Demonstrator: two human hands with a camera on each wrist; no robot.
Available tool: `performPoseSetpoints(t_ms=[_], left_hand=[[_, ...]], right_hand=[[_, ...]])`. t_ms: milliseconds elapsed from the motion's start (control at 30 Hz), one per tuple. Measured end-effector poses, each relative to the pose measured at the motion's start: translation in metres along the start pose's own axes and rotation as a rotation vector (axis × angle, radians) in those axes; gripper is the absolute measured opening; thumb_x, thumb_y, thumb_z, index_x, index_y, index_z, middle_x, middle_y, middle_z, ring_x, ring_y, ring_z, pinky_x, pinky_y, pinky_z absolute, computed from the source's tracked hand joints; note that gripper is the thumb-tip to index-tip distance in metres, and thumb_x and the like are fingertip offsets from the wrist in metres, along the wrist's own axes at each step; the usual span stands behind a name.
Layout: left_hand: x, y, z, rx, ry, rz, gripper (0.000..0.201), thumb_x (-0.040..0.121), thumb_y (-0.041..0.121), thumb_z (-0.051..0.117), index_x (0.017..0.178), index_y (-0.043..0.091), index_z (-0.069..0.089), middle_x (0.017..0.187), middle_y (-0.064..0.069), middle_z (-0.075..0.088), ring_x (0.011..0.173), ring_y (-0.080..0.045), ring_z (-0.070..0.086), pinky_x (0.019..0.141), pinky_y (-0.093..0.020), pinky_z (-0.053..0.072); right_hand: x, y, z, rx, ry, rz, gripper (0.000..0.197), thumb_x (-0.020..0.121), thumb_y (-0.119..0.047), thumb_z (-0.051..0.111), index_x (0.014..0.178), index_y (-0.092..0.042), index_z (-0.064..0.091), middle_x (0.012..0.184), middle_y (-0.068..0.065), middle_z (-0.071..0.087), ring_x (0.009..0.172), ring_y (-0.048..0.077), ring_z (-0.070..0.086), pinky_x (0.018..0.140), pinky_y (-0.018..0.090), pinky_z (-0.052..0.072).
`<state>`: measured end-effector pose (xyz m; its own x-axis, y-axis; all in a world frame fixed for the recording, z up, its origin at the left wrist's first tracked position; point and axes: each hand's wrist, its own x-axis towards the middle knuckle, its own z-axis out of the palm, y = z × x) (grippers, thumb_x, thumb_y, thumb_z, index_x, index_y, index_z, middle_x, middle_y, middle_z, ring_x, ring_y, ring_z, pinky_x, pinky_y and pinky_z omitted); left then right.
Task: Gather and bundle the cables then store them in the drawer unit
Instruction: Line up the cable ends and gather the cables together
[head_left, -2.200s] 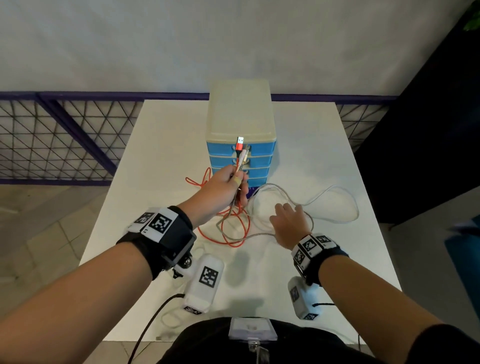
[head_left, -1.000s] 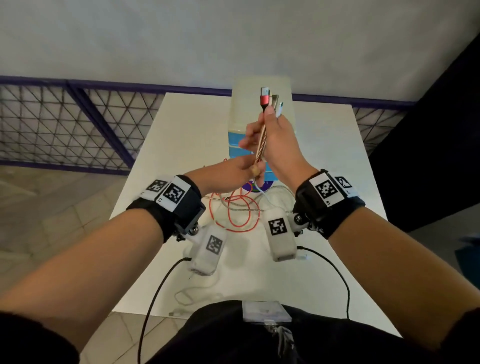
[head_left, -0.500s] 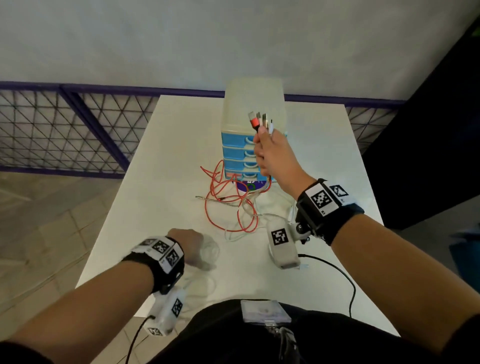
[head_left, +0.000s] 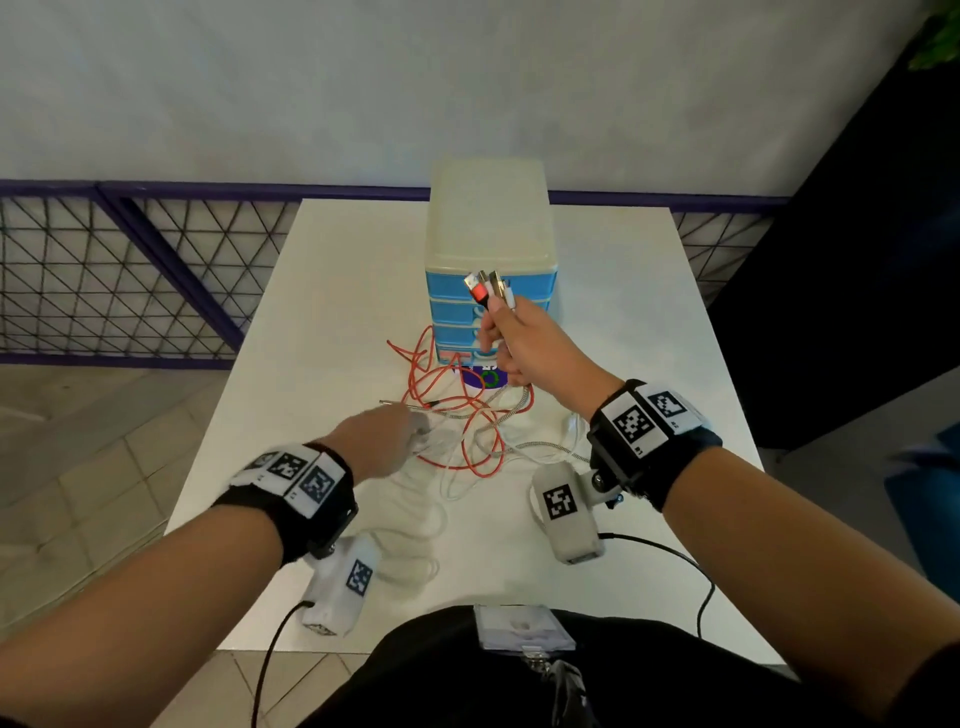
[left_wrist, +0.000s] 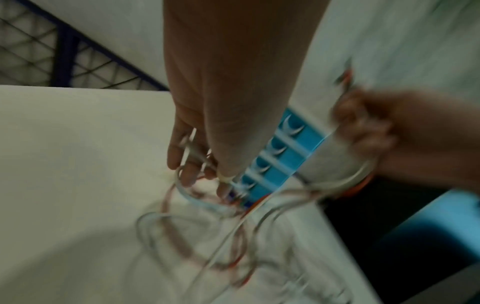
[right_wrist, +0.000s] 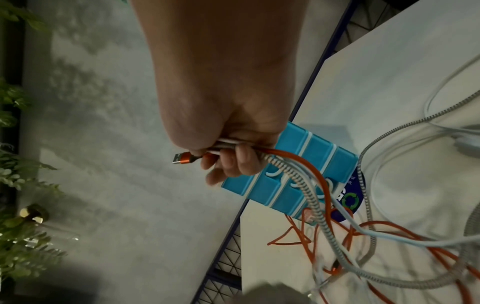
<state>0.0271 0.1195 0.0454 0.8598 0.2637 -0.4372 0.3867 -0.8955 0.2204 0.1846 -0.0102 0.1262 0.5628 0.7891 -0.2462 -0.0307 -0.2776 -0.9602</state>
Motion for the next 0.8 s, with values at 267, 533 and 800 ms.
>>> performPoseSetpoints(t_ms=[267, 533, 800], left_hand=[[-0.003, 0.04, -0.099, -0.546, 0.443, 0.114, 0.011, 0.079, 0.022, 0.073, 0.084, 0.018, 0.065, 0.076, 0.002, 0.066, 0.062, -0.007, 0.059, 0.059, -0.022, 0.047], [0.0, 0.044, -0.1, -1.288, 0.557, 0.037, 0.018, 0.085, 0.014, 0.069, 0.1, 0.005, 0.068, 0.081, -0.011, 0.064, 0.067, -0.011, 0.064, 0.07, -0.023, 0.058], [0.005, 0.045, -0.094, -1.115, 0.651, 0.024, 0.04, 0.085, 0.008, 0.067, 0.121, 0.019, 0.054, 0.087, -0.011, 0.067, 0.07, -0.013, 0.068, 0.068, -0.026, 0.06]], right_hand=[[-0.003, 0.013, 0.007, -0.298, 0.03, -0.109, 0.019, 0.104, -0.031, 0.032, 0.105, -0.016, 0.044, 0.091, 0.013, 0.066, 0.032, 0.002, 0.042, 0.037, 0.016, 0.034], [-0.007, 0.001, 0.003, -0.037, -0.042, -0.017, 0.016, 0.105, -0.025, 0.034, 0.1, -0.013, 0.043, 0.069, 0.005, 0.05, 0.031, 0.001, 0.036, 0.032, 0.015, 0.029], [-0.013, 0.001, -0.004, -0.338, -0.174, 0.02, 0.019, 0.105, -0.032, 0.032, 0.107, -0.019, 0.046, 0.099, 0.004, 0.073, 0.046, 0.016, 0.065, 0.042, 0.022, 0.047]])
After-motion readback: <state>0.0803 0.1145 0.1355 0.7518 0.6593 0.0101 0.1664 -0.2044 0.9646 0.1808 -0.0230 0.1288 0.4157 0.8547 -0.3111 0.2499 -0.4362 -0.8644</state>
